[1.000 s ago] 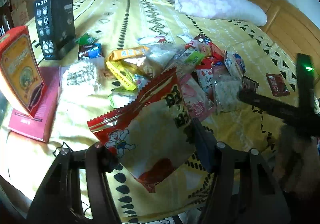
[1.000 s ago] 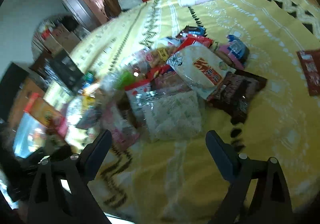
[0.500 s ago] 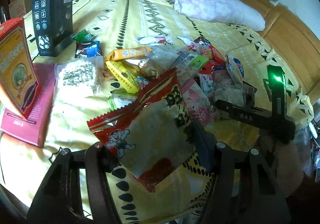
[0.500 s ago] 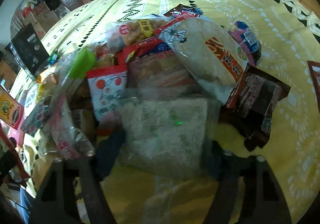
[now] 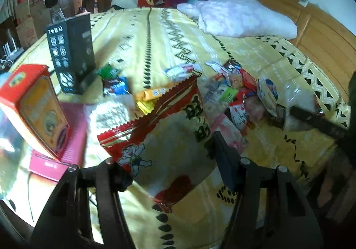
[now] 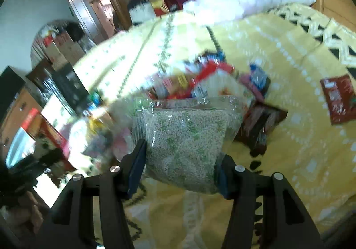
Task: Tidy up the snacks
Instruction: 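Grasp the red-white cartoon snack bag with left tool while right grasps clear speckled bag, then carry both held bags over to the clear glass bowl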
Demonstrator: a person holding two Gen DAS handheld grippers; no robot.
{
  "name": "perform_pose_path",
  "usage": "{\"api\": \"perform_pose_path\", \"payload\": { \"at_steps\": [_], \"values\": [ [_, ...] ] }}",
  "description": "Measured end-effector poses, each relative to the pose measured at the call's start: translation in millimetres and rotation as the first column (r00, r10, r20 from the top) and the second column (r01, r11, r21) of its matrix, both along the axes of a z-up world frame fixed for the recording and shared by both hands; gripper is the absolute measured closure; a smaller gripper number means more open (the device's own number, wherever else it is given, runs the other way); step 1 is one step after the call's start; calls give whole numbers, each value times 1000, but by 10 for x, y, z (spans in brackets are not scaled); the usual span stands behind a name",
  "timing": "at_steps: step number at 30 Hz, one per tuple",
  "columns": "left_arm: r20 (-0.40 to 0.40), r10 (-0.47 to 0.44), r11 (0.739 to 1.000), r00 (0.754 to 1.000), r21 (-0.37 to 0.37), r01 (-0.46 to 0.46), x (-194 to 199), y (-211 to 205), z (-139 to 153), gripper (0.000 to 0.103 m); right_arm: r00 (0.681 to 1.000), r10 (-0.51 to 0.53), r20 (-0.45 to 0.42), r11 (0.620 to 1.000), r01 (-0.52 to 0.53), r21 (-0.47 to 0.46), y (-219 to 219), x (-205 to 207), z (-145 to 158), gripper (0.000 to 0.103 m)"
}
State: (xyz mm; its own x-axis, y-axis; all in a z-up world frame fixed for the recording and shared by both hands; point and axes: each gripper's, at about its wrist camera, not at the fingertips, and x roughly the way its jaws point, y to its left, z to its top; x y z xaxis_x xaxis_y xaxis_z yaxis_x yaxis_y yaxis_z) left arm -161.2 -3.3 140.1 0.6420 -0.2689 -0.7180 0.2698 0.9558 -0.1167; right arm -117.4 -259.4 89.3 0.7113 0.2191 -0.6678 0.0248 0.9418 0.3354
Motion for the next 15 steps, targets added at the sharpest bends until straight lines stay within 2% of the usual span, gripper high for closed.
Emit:
{"api": "perform_pose_path", "payload": {
  "at_steps": [6, 15],
  "values": [
    [25, 33, 999, 999, -7, -33, 21, 136, 119, 41, 994, 44, 98, 999, -44, -7, 169, -8, 510, 44],
    [69, 66, 998, 995, -13, -65, 43, 375, 331, 41, 982, 104, 161, 995, -103, -15, 474, 56, 888, 44]
  ]
}}
